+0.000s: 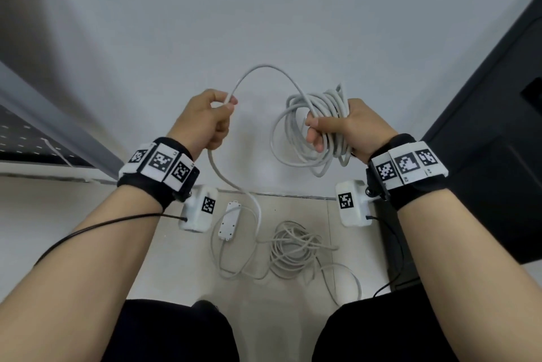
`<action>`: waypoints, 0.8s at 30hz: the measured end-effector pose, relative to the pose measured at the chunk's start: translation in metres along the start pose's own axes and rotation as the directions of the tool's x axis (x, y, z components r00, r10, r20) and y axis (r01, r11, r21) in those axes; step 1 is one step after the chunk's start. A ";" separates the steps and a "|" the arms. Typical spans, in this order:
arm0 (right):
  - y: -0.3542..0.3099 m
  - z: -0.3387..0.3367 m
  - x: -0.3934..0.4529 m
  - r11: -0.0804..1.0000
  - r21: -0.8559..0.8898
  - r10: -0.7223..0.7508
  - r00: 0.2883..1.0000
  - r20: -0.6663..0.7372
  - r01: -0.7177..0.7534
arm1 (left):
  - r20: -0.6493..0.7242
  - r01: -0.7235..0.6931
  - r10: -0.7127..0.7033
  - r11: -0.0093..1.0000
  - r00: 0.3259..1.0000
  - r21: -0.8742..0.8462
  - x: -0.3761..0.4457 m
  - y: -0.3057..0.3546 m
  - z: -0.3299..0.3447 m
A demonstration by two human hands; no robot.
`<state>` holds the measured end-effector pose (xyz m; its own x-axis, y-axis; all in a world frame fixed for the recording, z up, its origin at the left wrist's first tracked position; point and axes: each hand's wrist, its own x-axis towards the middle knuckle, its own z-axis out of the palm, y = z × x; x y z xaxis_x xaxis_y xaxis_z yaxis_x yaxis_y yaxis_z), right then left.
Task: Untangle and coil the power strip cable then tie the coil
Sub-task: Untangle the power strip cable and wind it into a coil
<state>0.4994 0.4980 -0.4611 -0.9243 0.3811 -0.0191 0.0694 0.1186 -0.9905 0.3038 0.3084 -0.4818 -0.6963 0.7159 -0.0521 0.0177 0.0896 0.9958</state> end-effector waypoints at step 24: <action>-0.010 -0.014 -0.003 0.977 0.214 0.059 0.988 -0.140 -0.028 | -0.209 0.380 -0.334 0.890 0.919 0.251 -0.012 -0.131 -0.084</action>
<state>0.5071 0.5082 -0.4492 -0.8569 0.5122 -0.0581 0.0134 -0.0905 -0.9958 0.2495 0.2296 -0.6051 -0.7957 0.4837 -0.3646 -0.0692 0.5254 0.8480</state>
